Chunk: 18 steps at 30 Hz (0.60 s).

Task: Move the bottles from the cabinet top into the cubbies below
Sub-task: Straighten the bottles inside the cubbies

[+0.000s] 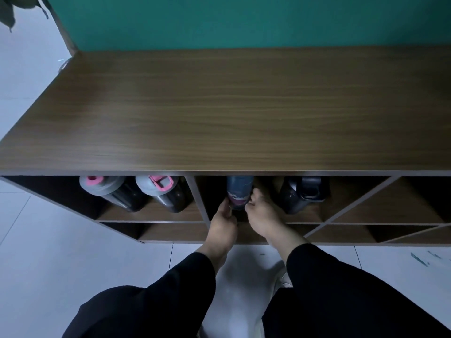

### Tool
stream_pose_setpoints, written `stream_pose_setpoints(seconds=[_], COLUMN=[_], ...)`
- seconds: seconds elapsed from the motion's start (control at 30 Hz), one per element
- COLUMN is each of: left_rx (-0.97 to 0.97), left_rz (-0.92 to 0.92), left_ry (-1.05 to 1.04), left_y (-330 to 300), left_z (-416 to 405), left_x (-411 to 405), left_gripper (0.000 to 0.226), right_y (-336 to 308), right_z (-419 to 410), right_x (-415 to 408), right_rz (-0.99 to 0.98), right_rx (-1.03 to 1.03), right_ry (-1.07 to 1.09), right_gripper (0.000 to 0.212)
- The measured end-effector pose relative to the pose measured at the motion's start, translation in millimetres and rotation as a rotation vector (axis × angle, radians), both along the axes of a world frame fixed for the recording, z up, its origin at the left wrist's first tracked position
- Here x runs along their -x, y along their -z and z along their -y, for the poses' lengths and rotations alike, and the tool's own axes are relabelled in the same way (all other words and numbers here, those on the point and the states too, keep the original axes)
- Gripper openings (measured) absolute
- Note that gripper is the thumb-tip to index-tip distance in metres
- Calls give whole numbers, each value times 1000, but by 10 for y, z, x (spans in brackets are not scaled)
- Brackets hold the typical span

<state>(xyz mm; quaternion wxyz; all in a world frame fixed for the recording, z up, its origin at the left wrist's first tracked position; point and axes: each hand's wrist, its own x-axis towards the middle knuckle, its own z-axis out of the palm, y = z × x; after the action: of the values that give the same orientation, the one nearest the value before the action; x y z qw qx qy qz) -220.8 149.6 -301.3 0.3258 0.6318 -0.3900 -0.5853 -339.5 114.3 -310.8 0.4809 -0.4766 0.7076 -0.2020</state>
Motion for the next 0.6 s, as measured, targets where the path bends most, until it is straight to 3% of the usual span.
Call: stream_pose_setpoints(seconds=[0.17,0.23,0.33,0.47,0.6], left_rx=[-3,-11,-14,-28,-38], left_rz=[-8,-12,-27,-30,-33], left_ry=[-32,3,3,7,-32], left_y=[121,144,171,150,83], left_z=[21,29,34,-2,-15], left_x=[-59,-71,-63,-16,1], left_gripper=[55,64,68,60,54], right_y=[172,-161,-301,271,563], right_z=[46,-55,-84,59,145], right_x=[86,-55,-68,147,227], right_rz=[-100,-25,80,-29,19], right_rx=[-27,-22,-74,-18,-30], right_ry=[4,24,60,29,59], right_gripper=[47,37,40,36,39])
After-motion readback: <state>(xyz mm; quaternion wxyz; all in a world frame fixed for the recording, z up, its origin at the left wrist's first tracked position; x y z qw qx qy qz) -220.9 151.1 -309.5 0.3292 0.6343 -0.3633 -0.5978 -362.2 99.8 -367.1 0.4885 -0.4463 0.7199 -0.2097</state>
